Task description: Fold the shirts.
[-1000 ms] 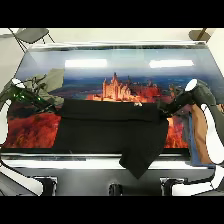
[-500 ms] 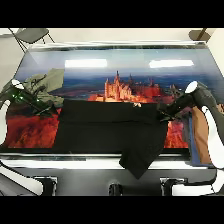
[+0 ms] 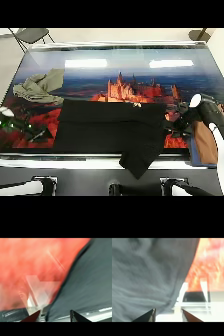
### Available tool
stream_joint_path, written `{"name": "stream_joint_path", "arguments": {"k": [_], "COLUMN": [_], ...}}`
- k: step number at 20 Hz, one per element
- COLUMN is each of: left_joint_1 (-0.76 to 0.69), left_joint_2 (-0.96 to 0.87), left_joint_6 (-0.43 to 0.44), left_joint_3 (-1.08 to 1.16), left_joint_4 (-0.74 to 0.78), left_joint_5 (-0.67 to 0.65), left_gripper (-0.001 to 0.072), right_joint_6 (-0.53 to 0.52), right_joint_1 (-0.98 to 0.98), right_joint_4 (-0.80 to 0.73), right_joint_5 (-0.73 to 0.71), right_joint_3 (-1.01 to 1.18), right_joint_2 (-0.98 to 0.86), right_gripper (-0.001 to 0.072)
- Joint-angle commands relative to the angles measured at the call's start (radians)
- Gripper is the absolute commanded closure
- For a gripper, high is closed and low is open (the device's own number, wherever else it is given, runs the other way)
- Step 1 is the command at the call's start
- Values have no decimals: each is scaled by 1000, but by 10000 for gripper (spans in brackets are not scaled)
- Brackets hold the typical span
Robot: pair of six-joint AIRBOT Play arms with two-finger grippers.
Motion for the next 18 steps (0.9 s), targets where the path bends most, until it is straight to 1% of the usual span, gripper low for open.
{"name": "stream_joint_path", "arguments": {"k": [1,3,6,7,8,9,10,11,12,13,15,18], "left_joint_1": [63,60,59,59,59,59,59,59,59,59,60,60], "left_joint_2": [82,76,74,72,68,66,66,66,66,66,66,66], "left_joint_6": [63,62,61,59,59,59,60,63,63,63,63,63], "left_joint_3": [-175,-198,-222,-229,-240,-252,-261,-262,-262,-262,-262,-262], "left_joint_4": [-27,-45,-120,-139,-153,-152,-151,-152,-152,-152,-152,-152], "left_joint_5": [89,122,183,194,195,195,193,192,193,194,192,175], "left_gripper": [267,275,278,319,342,395,567,675,679,680,679,679], "right_joint_6": [-19,-19,-21,-22,-22,-22,-22,-24,-30,-34,-37,-60], "right_joint_1": [0,0,0,0,1,1,1,1,1,0,0,1], "right_joint_4": [-16,-22,-24,-23,-19,-11,8,33,62,82,161,262], "right_joint_5": [-3,5,21,22,23,21,14,2,-23,-57,-138,-193], "right_joint_3": [-80,-81,-82,-85,-90,-102,-129,-165,-221,-283,-416,-547], "right_joint_2": [79,95,101,101,103,109,126,150,182,214,257,261], "right_gripper": [271,271,271,270,268,253,241,230,207,202,202,205]}}
